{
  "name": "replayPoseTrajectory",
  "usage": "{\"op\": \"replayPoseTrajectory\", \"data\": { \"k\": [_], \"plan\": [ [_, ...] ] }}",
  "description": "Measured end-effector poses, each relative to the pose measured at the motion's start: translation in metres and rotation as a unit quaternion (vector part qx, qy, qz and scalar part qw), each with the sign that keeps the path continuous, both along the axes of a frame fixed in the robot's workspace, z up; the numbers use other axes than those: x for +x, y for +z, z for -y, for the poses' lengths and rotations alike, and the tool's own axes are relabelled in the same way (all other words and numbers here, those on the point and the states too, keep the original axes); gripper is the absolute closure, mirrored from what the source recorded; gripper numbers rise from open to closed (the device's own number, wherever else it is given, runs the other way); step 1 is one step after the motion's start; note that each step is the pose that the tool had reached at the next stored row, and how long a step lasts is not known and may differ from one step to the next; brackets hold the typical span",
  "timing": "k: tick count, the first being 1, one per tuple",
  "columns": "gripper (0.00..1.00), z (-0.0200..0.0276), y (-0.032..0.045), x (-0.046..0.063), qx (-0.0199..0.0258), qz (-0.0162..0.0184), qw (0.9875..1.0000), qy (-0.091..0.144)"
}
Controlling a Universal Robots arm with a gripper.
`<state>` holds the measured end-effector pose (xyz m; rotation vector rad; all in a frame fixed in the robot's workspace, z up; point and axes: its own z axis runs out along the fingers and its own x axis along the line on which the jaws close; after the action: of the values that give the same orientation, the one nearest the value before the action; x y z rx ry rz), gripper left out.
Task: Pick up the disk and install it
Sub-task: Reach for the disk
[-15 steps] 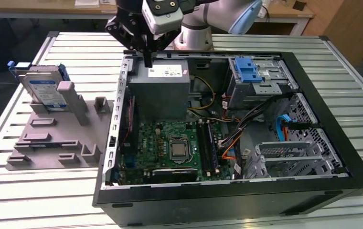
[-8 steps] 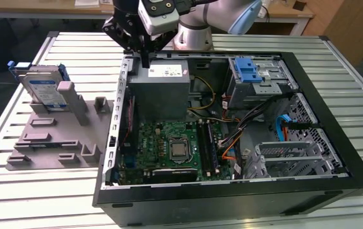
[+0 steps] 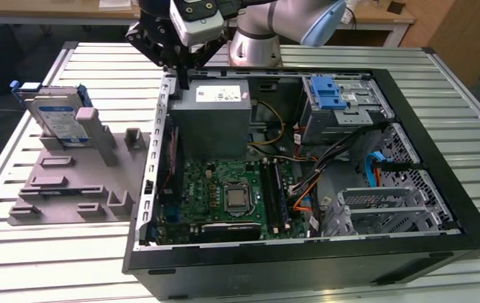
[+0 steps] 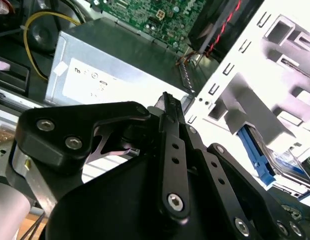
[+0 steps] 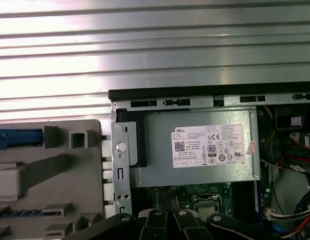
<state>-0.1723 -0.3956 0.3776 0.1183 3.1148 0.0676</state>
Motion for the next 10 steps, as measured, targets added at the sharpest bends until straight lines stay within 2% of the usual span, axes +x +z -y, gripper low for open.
{"op": "replayPoseTrajectory", "data": {
  "k": [10],
  "plan": [
    [0.89, -0.0001, -0.0002, -0.0018, 0.0, 0.0, 1.0, 0.0]
  ]
}}
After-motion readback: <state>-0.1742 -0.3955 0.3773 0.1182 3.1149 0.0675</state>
